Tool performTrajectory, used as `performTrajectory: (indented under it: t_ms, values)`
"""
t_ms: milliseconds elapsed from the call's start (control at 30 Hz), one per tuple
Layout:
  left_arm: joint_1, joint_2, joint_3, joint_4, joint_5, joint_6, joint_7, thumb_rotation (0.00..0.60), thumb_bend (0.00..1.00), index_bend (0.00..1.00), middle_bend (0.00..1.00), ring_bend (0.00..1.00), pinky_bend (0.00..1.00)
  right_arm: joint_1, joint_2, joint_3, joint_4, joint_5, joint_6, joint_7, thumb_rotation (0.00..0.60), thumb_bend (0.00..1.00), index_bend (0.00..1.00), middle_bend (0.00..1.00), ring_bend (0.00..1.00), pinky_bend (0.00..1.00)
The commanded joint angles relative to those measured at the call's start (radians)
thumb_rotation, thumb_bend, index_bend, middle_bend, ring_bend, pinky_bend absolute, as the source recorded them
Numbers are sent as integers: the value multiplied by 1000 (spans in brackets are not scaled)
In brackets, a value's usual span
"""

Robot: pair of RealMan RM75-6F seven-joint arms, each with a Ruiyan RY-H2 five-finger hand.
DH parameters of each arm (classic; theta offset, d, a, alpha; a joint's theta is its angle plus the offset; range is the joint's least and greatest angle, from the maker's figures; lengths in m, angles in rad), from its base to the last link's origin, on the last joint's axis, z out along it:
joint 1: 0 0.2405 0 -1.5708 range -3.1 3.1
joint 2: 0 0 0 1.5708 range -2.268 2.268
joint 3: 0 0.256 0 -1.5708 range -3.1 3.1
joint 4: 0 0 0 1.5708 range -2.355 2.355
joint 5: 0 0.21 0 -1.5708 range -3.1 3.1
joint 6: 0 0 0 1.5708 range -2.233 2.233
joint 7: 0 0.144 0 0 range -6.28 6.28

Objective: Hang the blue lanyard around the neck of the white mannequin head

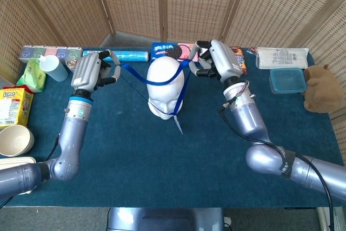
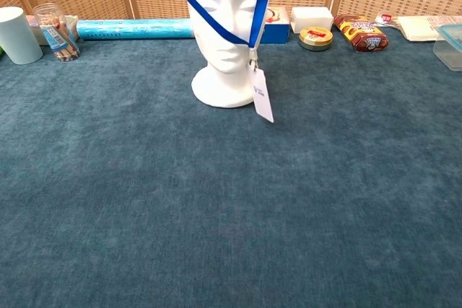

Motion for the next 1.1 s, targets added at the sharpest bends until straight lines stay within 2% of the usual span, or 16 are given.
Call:
performTrajectory:
  t_ms: [33,633,967,1100]
  values:
    - [-24,-24,-8,49,-33,-17,-1,566,456,561,972,1000,1000,26,-17,-2,51,28,-12,4,600,501,648,994,1000,1000]
    - [-71,-96,-27,198,-131,-67,-39,564,456,568,972,1000,1000,54,-57,-18,225,91,2,29,600,500,649,994,1000,1000]
    - [-64,-102,-23,204,-167,-93,-55,569,456,568,972,1000,1000,34,-52,-40,245,100,5,21,600,500,649,995,1000,1000]
    - [-61,-107,-14,213,-186,-95,-50,565,456,568,972,1000,1000,26,-49,-64,245,108,0,-1,600,499,649,994,1000,1000]
